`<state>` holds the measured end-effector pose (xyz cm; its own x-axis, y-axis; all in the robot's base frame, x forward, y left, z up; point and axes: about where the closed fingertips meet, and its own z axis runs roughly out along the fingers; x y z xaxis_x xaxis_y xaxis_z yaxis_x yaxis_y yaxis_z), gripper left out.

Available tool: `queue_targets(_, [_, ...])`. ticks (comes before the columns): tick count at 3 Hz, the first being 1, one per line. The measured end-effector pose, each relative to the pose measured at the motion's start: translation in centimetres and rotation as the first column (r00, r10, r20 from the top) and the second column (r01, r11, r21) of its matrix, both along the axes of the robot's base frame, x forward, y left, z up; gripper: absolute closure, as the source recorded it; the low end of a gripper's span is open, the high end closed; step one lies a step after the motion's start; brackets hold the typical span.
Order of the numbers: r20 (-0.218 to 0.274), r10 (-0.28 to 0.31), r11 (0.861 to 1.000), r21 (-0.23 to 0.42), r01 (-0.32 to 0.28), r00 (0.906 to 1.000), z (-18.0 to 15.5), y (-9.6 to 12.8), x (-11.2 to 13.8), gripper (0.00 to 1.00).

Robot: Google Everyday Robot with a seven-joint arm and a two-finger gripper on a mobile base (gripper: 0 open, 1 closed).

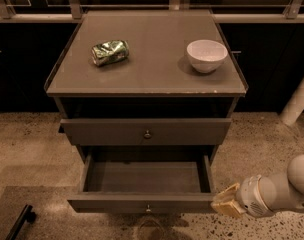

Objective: Close middle drawer

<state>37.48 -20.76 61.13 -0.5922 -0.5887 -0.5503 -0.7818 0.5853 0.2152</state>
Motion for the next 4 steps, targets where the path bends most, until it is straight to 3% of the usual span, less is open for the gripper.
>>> queue_targets(1, [0.000, 0.000, 1.000, 0.000, 0.000, 1.0000, 0.0, 0.0, 0.0, 0.89])
queue_targets(2, [0.021, -0.057, 0.997, 0.046, 0.056, 0.9981, -2.1, -0.8, 1.1, 1.00])
queue_targets(3, [0.039, -0.090, 0.988, 0.127, 0.084, 0.9952, -6.1, -0.8, 3.5, 1.00])
queue_targets(4, [0.016, -0.098, 0.978, 0.185, 0.093, 0.9950, -10.3, 0.1, 5.6, 1.00])
